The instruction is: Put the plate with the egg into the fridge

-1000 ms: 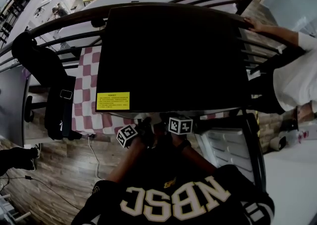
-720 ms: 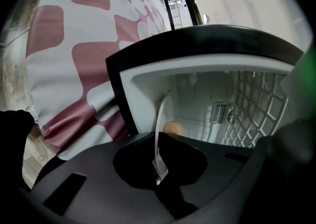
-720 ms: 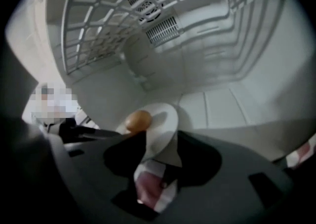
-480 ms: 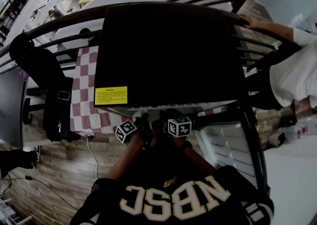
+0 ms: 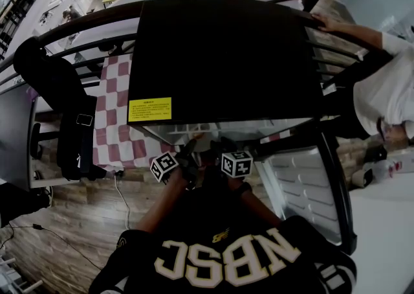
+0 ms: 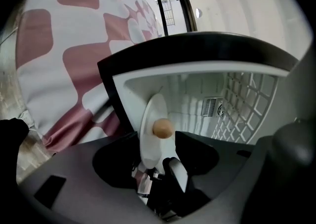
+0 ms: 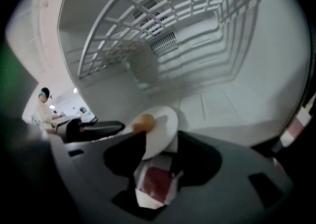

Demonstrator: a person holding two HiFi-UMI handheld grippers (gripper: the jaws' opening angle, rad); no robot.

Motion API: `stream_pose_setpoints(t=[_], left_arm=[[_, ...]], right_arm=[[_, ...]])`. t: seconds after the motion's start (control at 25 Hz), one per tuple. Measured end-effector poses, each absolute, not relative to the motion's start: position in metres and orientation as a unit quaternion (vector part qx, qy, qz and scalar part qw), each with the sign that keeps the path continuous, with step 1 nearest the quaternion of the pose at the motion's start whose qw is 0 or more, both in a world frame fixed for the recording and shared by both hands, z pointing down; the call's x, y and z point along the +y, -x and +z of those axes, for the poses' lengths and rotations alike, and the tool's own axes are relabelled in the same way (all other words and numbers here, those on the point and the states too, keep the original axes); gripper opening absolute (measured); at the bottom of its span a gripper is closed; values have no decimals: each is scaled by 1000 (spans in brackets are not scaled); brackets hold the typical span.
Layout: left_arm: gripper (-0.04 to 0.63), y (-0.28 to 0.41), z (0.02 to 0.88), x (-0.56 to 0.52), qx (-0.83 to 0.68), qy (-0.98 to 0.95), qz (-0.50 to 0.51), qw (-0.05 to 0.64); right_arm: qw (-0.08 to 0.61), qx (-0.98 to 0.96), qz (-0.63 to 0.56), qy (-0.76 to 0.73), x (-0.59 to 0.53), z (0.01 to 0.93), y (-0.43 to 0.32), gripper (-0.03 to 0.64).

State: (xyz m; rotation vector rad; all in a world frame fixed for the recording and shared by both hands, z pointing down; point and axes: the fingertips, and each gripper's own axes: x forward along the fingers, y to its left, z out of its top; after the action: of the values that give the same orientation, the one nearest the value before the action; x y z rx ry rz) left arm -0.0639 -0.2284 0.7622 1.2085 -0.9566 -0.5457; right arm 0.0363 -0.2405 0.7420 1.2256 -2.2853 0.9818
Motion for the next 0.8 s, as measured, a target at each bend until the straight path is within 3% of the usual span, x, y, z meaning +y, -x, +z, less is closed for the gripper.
stream_pose_setpoints(t=[0.2,0.8], left_arm=[[276,70,760,-222,-419,-548,-241,683],[257,64,767,-184,-423,-583,-157,675]], right_arm=[[172,-802,364,-442,-231,748,-38,196],[43,-726,558,-399,-187,771,-18,188]])
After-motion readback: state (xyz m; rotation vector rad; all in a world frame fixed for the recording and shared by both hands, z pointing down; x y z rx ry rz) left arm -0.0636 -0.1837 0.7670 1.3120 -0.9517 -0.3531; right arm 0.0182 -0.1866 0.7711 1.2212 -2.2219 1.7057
